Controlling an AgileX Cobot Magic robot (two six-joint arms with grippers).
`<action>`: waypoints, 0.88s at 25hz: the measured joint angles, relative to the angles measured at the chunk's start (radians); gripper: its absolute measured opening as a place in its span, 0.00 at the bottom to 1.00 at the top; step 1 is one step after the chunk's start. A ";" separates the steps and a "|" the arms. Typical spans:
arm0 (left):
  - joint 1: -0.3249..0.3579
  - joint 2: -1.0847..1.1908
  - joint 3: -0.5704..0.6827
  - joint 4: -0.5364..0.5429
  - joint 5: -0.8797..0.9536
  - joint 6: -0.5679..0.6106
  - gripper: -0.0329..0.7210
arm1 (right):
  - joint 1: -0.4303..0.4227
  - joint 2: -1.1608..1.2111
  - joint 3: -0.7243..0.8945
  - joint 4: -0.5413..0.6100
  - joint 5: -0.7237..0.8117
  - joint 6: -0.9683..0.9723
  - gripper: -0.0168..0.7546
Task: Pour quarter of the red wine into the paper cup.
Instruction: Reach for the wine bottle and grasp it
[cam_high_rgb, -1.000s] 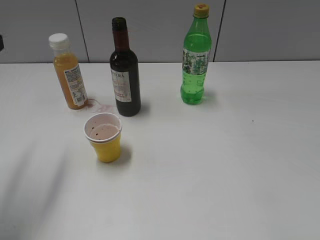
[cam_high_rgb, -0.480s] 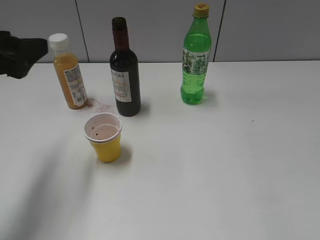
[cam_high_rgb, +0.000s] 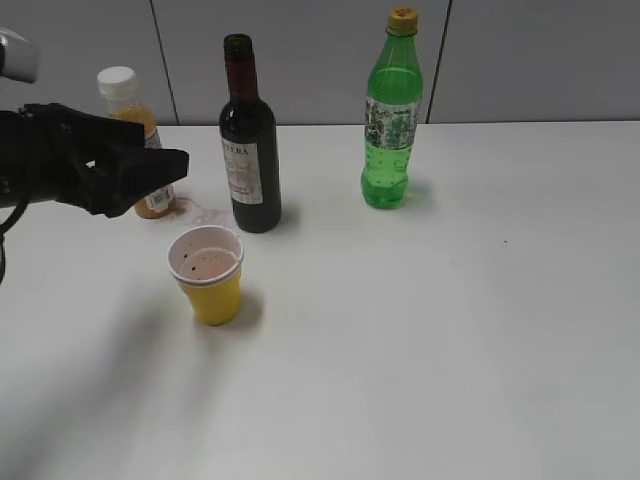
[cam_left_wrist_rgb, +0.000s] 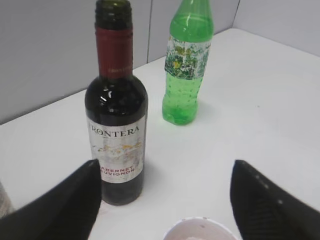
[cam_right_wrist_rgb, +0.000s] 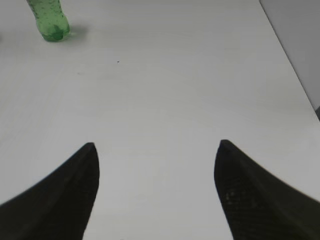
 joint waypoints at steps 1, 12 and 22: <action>0.000 0.031 -0.026 0.016 0.000 0.000 0.83 | 0.000 0.000 0.000 0.000 0.000 0.000 0.73; 0.002 0.266 -0.173 -0.020 -0.035 0.029 0.92 | 0.000 0.000 0.000 0.000 0.000 0.000 0.73; -0.009 0.391 -0.278 -0.073 -0.087 0.082 0.96 | 0.000 0.000 0.000 0.000 0.000 0.000 0.73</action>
